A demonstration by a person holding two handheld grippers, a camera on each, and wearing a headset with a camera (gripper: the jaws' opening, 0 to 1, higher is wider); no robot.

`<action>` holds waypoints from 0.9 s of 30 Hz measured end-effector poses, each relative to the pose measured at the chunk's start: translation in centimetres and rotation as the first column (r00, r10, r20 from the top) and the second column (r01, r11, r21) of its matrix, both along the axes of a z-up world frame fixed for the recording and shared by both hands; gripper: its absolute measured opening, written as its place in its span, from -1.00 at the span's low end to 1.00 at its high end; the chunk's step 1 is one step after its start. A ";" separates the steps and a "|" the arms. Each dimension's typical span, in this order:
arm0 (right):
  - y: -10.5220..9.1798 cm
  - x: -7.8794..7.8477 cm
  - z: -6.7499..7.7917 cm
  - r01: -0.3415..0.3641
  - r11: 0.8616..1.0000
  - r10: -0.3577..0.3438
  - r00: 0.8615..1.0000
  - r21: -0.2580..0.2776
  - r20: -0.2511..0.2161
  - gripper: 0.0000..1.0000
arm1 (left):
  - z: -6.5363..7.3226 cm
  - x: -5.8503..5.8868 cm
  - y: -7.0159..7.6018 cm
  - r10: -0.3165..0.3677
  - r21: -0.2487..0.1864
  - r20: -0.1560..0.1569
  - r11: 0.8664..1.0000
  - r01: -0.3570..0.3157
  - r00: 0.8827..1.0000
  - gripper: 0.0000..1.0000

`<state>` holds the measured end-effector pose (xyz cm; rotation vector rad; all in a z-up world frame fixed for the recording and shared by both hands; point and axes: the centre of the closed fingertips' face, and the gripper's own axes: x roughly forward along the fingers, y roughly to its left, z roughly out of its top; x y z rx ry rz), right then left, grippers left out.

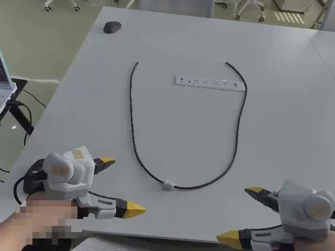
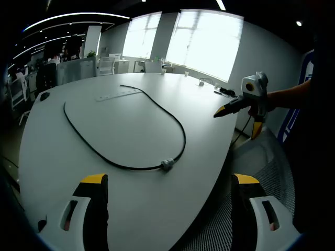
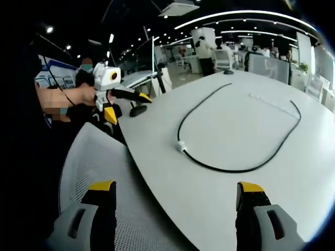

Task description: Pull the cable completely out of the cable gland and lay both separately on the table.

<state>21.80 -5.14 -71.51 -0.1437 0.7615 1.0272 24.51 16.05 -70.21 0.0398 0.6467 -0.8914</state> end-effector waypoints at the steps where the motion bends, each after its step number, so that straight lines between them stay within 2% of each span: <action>1: 0.1 0.1 0.1 0.003 1.000 -0.003 1.000 0.005 0.001 0.91 | 0.0 0.0 0.0 -0.005 0.003 0.002 1.000 0.004 1.000 0.95; 7: 0.6 0.2 -0.3 -0.006 1.000 0.006 1.000 -0.003 -0.007 0.88 | -0.7 -0.2 0.3 -0.013 0.019 -0.013 1.000 0.013 1.000 0.90; 12: 1.0 0.5 -0.1 -0.008 1.000 0.008 1.000 0.004 -0.002 0.89 | -0.8 -0.2 0.2 -0.026 0.025 -0.011 0.999 0.026 1.000 0.91; 23: 1.9 1.8 0.0 -0.027 1.000 0.027 1.000 0.000 0.003 0.90 | -0.8 -0.1 0.4 -0.021 0.026 -0.012 0.999 0.022 1.000 0.88; 27: 2.3 1.9 0.2 -0.034 0.999 0.034 0.999 0.011 0.004 0.92 | -0.6 0.1 0.2 -0.024 0.012 -0.013 1.000 0.024 1.000 0.87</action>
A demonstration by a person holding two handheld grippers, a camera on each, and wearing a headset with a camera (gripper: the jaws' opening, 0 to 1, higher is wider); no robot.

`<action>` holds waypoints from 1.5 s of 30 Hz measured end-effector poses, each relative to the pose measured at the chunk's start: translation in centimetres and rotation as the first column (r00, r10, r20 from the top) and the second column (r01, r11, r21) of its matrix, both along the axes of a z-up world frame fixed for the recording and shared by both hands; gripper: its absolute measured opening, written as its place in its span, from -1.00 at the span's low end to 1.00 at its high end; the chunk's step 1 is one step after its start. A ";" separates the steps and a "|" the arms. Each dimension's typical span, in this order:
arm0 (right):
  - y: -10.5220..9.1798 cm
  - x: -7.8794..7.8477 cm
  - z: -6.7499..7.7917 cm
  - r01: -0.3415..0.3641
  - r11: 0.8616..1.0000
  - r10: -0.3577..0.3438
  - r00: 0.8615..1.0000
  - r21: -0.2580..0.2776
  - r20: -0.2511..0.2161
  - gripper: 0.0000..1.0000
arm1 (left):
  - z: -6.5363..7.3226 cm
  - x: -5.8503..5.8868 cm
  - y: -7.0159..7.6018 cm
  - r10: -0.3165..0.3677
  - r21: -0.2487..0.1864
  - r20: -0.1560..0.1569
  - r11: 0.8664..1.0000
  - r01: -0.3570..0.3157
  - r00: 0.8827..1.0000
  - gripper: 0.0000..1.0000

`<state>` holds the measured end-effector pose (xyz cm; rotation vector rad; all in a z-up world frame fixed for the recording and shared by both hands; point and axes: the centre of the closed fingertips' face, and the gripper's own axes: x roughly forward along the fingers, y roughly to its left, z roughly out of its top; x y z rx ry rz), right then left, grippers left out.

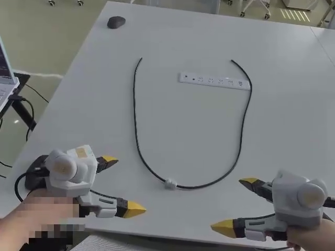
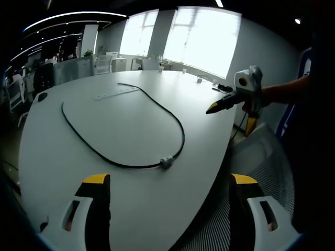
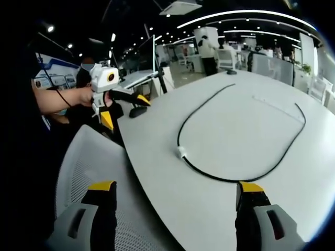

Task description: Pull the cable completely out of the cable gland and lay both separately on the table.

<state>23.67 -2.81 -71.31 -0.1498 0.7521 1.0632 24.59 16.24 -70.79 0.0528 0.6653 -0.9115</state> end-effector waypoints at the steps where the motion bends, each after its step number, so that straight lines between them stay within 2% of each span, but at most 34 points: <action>1: 0.1 -0.1 0.0 -0.008 1.000 0.008 1.000 -0.004 0.005 0.92 | 0.1 0.1 -0.1 -0.002 0.001 0.004 1.000 0.002 1.000 0.88; 6: 0.2 -0.2 -0.2 -0.016 1.000 0.016 1.000 -0.008 0.002 0.93 | 0.2 0.3 -0.1 0.003 -0.003 0.010 1.000 -0.003 1.000 0.87; 13: 0.7 -0.2 -0.4 -0.033 0.999 0.033 0.999 -0.015 -0.008 0.91 | -0.1 -0.1 0.1 -0.010 0.015 0.004 1.000 0.010 1.000 0.77; 24: 2.6 1.2 -0.7 -0.074 0.997 0.074 0.997 -0.026 -0.006 0.89 | -0.4 -0.4 0.2 -0.011 0.023 0.002 1.000 0.011 1.000 0.80; 25: 3.0 1.4 -0.7 -0.077 0.997 0.077 0.997 -0.026 -0.007 0.87 | -0.4 -0.3 0.3 -0.003 0.028 0.010 1.000 0.003 1.000 0.81; 33: 5.2 2.5 -1.3 -0.119 0.992 0.119 0.993 -0.048 -0.001 0.81 | -1.2 -1.0 0.1 0.001 0.020 -0.002 1.000 -0.001 1.000 0.82; 35: 5.7 2.8 -1.4 -0.129 0.990 0.129 0.992 -0.055 -0.004 0.78 | -1.2 -1.1 0.0 0.002 0.017 -0.007 1.000 -0.002 1.000 0.81; 37: 6.0 2.9 -1.8 -0.145 0.987 0.144 0.989 -0.067 -0.023 0.66 | -1.2 -1.2 -0.1 0.002 0.016 -0.009 1.000 -0.001 1.000 0.82; 39: 6.3 3.2 -2.0 -0.152 0.985 0.152 0.988 -0.081 -0.016 0.66 | -1.2 -1.1 -0.2 0.001 0.015 -0.008 1.000 0.000 1.000 0.81; 45: 7.0 4.5 -2.7 -0.159 0.983 0.156 0.987 -0.093 -0.037 0.56 | -1.2 -0.6 -0.2 0.004 0.008 -0.010 1.000 -0.004 1.000 0.80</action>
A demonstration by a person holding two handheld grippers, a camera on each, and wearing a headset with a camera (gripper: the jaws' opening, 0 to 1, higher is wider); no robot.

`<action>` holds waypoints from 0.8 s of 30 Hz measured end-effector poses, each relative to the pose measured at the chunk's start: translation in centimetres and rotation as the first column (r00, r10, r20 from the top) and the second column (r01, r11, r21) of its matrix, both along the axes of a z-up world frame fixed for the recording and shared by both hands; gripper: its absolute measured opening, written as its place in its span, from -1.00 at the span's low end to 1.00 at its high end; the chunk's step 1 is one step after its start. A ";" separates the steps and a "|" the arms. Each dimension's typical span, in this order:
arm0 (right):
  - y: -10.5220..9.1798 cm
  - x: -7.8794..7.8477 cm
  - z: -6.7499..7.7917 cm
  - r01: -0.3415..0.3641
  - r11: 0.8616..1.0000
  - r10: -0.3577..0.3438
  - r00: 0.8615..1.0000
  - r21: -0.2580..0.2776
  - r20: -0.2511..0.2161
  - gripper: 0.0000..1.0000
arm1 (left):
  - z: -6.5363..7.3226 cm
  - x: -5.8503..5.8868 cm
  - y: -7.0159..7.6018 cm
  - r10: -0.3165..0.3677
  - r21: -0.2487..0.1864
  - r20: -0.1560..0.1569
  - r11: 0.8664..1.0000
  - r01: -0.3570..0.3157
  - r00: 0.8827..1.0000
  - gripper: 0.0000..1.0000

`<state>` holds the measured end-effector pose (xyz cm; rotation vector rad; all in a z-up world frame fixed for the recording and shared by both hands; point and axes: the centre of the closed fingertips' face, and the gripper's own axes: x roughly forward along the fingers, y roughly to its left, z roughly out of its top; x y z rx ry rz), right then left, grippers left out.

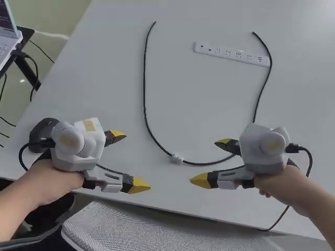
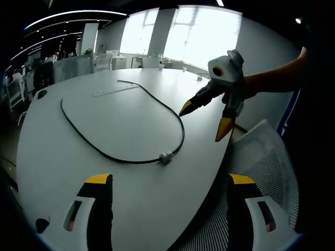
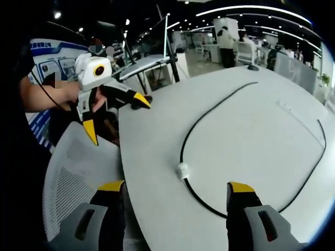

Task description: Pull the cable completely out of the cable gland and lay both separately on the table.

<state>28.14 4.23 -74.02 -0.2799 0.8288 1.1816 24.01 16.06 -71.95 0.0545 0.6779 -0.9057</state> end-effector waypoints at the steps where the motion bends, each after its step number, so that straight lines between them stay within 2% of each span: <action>1: 0.1 0.1 -0.1 0.000 1.000 0.000 1.000 -0.002 0.000 0.55 | 0.0 0.0 0.0 0.001 -0.001 -0.001 1.000 -0.001 1.000 0.80; 6: 0.8 0.9 -0.9 -0.020 0.999 0.019 1.000 -0.027 -0.008 0.43 | -0.1 0.4 0.0 0.010 -0.013 -0.008 1.000 -0.010 1.000 0.79; 14: 1.7 1.2 -2.5 -0.066 0.995 0.064 0.998 -0.073 -0.029 0.23 | -0.3 0.7 -0.2 0.011 -0.023 -0.016 1.000 -0.012 1.000 0.76; 17: 2.1 1.3 -3.0 -0.076 0.994 0.071 0.996 -0.085 -0.052 0.12 | -0.3 0.7 -0.3 0.017 -0.044 -0.033 0.999 -0.018 0.999 0.76; 24: 3.1 1.7 -4.4 -0.115 0.986 0.107 0.992 -0.119 -0.069 0.02 | -0.5 1.1 0.2 0.024 -0.033 -0.028 0.999 -0.025 0.999 0.76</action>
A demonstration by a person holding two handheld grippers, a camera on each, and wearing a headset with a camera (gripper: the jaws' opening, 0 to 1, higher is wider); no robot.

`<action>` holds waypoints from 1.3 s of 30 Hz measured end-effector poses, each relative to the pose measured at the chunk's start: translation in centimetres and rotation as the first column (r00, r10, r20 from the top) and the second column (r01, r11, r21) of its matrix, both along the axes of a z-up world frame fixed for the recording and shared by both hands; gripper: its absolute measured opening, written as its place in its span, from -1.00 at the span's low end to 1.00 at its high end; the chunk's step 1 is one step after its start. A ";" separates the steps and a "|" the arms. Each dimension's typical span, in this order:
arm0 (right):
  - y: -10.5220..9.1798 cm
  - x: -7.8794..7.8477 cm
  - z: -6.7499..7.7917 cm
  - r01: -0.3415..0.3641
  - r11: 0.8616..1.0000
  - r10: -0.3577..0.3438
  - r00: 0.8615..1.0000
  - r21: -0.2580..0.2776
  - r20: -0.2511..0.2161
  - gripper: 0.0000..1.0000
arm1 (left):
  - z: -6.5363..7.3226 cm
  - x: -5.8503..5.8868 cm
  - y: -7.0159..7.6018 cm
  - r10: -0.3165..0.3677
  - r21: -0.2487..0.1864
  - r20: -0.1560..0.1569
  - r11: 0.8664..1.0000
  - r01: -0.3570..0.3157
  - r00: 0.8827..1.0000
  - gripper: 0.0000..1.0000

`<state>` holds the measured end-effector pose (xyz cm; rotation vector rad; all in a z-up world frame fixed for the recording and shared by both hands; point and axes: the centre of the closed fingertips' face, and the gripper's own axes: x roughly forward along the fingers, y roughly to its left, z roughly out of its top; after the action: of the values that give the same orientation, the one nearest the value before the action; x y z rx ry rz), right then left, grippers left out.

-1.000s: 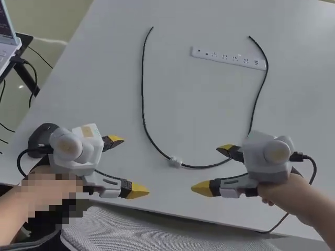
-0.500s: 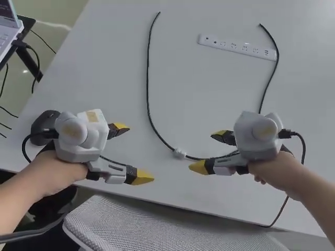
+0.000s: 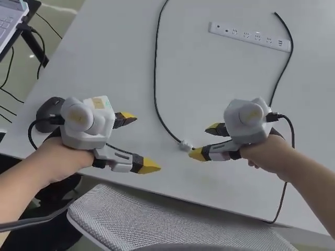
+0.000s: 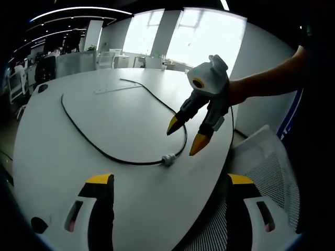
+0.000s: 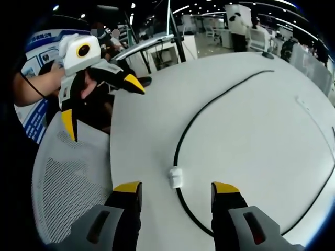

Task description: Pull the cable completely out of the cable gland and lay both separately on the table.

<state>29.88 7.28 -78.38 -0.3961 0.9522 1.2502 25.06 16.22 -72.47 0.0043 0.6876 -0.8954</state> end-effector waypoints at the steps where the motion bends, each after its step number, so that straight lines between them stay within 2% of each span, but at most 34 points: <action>1: 0.1 0.1 -0.1 -0.001 1.000 0.001 1.000 -0.003 0.001 0.01 | 0.0 0.0 0.0 0.001 0.002 0.000 1.000 -0.001 1.000 0.77; 5: 0.5 0.1 -0.6 -0.019 1.000 0.019 1.000 -0.021 -0.001 -0.09 | -0.2 0.1 0.1 0.001 0.006 0.010 1.000 -0.001 1.000 0.78; 12: 0.6 -0.2 -1.9 -0.057 0.997 0.057 0.998 -0.056 -0.002 -0.21 | -0.7 -0.1 0.0 -0.006 0.017 -0.008 1.000 0.006 1.000 0.82; 14: 0.7 -0.4 -2.3 -0.063 0.996 0.063 0.998 -0.059 -0.006 -0.19 | -0.7 -0.1 0.0 -0.003 0.014 -0.015 1.000 0.003 1.000 0.83; 22: 0.9 -0.8 -3.2 -0.097 0.992 0.096 0.995 -0.081 -0.007 -0.27 | -0.5 -0.1 0.1 -0.007 0.018 0.002 1.000 0.007 1.000 0.82; 27: 0.9 -0.8 -3.4 -0.108 0.990 0.108 0.994 -0.092 -0.002 -0.32 | -0.7 -0.4 0.0 -0.016 0.024 -0.002 1.000 0.016 1.000 0.82; 30: 0.8 -0.7 -3.5 -0.109 0.989 0.110 0.994 -0.097 0.004 -0.45 | -0.7 -0.5 -0.1 -0.016 0.022 -0.004 1.000 0.016 1.000 0.81; 32: 0.8 -0.8 -3.6 -0.114 0.988 0.115 0.993 -0.102 0.002 -0.47 | -0.7 -0.6 -0.2 -0.018 0.023 -0.009 1.000 0.018 1.000 0.80; 37: 0.8 -0.4 -3.6 -0.121 0.987 0.126 0.991 -0.109 0.035 -0.63 | -0.7 -0.7 -0.2 -0.016 0.022 -0.009 1.000 0.016 1.000 0.79; 39: 0.8 -0.5 -3.6 -0.110 0.989 0.112 0.994 -0.104 0.014 -0.65 | -0.7 -0.8 -0.2 -0.013 0.017 -0.013 1.000 0.014 1.000 0.78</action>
<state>29.38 8.11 -82.01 -0.5477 0.9909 1.2986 24.30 15.99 -73.17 0.0187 0.7077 -0.9032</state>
